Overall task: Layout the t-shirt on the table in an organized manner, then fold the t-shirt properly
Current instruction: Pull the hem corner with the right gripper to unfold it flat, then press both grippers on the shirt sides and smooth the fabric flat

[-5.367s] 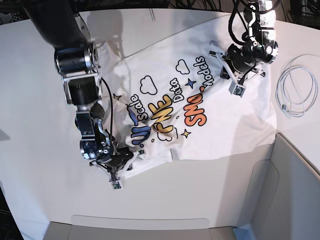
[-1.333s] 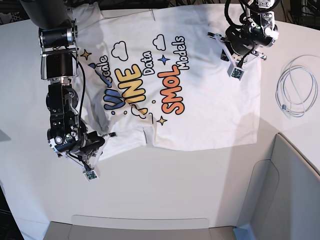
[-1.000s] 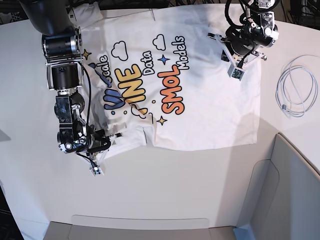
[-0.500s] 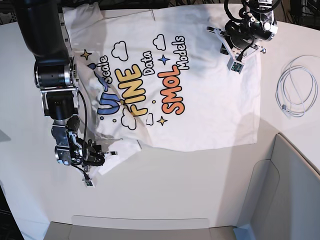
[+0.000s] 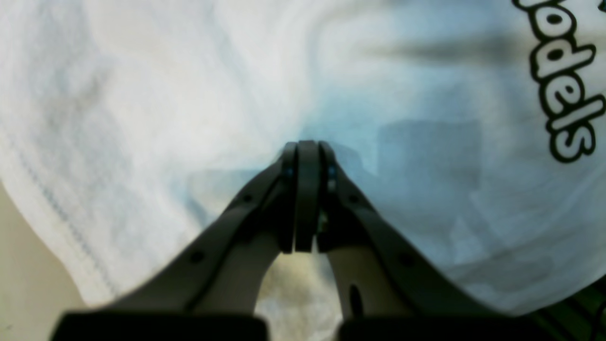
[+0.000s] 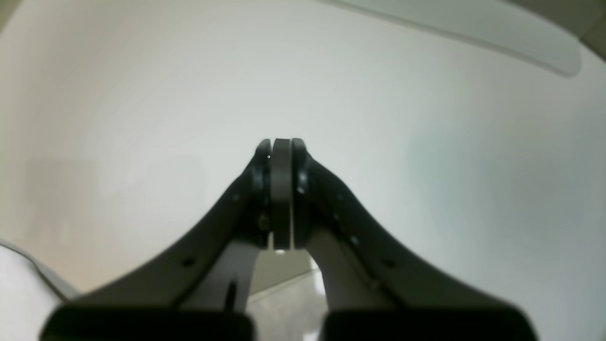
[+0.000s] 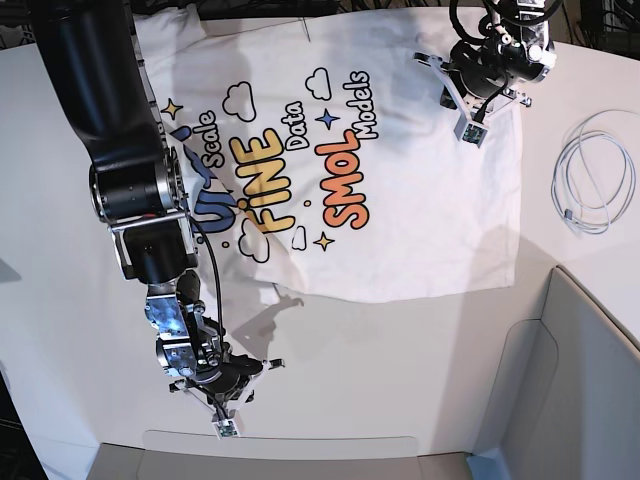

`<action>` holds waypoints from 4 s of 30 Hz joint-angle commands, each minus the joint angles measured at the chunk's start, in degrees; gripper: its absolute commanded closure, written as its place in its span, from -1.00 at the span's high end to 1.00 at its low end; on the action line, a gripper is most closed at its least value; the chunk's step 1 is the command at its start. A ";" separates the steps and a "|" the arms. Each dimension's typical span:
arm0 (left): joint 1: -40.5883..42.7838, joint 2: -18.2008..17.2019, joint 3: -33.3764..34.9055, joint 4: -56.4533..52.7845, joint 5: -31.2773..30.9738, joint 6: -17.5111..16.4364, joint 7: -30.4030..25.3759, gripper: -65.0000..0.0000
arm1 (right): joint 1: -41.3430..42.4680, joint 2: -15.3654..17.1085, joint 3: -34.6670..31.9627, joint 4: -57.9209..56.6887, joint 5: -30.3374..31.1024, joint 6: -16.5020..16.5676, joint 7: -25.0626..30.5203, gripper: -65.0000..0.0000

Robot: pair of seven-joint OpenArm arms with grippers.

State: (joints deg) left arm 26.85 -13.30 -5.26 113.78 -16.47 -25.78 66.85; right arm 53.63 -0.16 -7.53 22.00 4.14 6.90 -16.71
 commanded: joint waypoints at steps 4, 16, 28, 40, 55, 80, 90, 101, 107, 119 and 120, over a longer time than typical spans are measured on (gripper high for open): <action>0.27 -0.28 -0.24 0.82 0.16 -0.11 0.01 -1.00 | -6.81 3.99 0.28 20.24 0.03 -0.26 -14.63 -1.00; 0.27 -0.37 -0.15 0.82 -0.01 -0.11 0.01 -1.00 | -18.59 5.39 -0.25 40.20 4.52 0.01 -38.54 -1.00; 0.27 -0.37 -0.15 0.82 -0.01 -0.11 0.01 -1.00 | -10.94 3.20 -0.43 16.73 3.20 -0.35 -29.22 -1.00; 1.50 -0.37 -0.15 0.82 -0.01 -0.11 0.01 -1.00 | -2.07 -4.10 -0.34 -9.30 -13.50 -0.43 0.67 -1.00; 1.15 -0.46 -0.68 0.82 0.07 -0.11 0.01 -1.00 | 1.54 -7.09 0.28 -2.88 -13.68 -0.26 4.36 -1.00; -0.35 -0.72 -0.50 0.91 0.07 -0.11 0.01 -1.00 | -27.82 6.71 18.12 52.42 12.17 -0.35 -44.70 -1.00; -0.35 -0.72 -0.59 0.91 0.07 -0.11 0.01 -1.00 | -24.13 6.98 19.62 40.81 11.99 -0.43 -40.74 -1.00; -0.26 -0.72 -0.59 0.91 0.07 -0.11 0.01 -1.00 | -20.88 9.44 19.35 25.61 11.90 -0.43 -35.64 -1.00; -0.61 -0.72 -0.68 0.99 0.25 -0.11 0.01 -1.00 | -20.88 12.60 19.35 24.81 11.90 -0.43 -35.64 -1.00; -26.46 -0.81 -9.82 0.29 0.25 -0.11 8.54 -1.00 | -22.64 12.69 19.35 25.17 11.90 -0.43 -35.91 -1.00; -28.83 -0.55 -9.29 -1.20 0.16 -0.11 8.62 -1.00 | -22.64 12.69 19.35 25.17 11.90 -0.43 -35.91 -1.00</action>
State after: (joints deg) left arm -1.41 -13.52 -14.55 112.18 -16.12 -25.87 75.79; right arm 30.85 12.25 11.97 47.35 17.85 7.03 -49.63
